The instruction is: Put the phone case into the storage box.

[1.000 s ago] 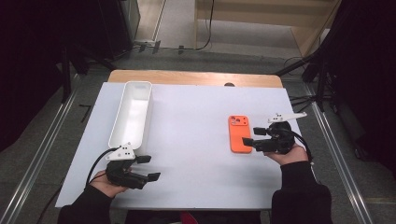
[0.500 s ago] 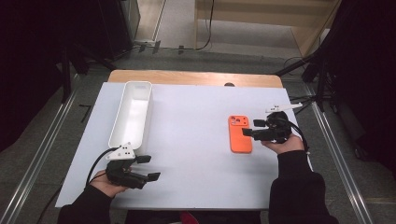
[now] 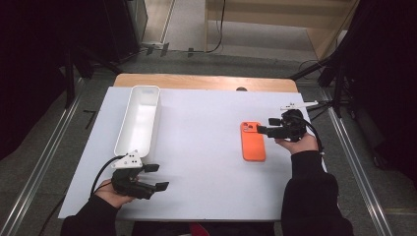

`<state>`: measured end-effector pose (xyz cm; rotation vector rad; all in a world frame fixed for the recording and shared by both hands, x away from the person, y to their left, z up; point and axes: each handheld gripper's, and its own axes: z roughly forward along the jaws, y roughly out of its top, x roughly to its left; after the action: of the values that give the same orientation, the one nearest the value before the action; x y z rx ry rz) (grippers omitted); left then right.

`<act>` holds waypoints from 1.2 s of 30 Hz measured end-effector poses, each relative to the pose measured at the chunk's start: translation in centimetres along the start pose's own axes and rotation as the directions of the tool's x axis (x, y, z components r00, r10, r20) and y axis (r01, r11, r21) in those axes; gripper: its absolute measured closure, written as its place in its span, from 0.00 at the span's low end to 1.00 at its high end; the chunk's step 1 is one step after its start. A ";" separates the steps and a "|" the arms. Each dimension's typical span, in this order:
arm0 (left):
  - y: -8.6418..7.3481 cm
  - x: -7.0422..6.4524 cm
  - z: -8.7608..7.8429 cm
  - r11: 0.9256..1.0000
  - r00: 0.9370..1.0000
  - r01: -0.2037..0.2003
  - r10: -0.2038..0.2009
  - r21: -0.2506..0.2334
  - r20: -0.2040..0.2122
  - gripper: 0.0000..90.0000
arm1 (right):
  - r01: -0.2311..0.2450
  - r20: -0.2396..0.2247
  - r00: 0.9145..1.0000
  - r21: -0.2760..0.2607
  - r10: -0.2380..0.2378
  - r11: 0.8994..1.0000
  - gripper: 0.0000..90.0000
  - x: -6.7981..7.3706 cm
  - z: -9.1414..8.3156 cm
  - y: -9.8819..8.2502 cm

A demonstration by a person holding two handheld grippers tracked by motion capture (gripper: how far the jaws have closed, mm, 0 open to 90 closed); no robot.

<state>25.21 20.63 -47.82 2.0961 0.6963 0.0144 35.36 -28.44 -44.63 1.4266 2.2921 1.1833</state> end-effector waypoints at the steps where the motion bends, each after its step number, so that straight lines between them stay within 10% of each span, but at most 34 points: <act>1: 0.0 0.0 0.0 1.000 1.000 -0.001 0.001 0.000 0.000 0.27 | -0.005 0.007 1.000 -0.001 0.005 1.000 0.31 -0.2 0.1 0.1; 15: -0.1 0.1 -0.1 1.000 1.000 0.004 -0.004 -0.005 -0.003 0.27 | -0.069 0.094 0.993 0.019 0.067 0.997 0.56 -2.3 2.5 -0.9; 23: -0.1 0.1 -0.1 1.000 1.000 0.003 -0.003 -0.007 -0.005 0.27 | -0.088 0.090 0.992 0.012 0.087 0.996 0.97 -2.8 3.3 -2.3; 36: -0.1 0.1 -0.1 1.000 1.000 -0.004 0.004 -0.005 -0.006 0.27 | -0.111 0.139 0.985 0.059 0.102 0.992 0.98 -3.6 5.0 -3.5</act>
<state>25.22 20.78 -47.83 2.0933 0.6953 0.0252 37.62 -29.55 -51.29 1.6189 2.2071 1.0106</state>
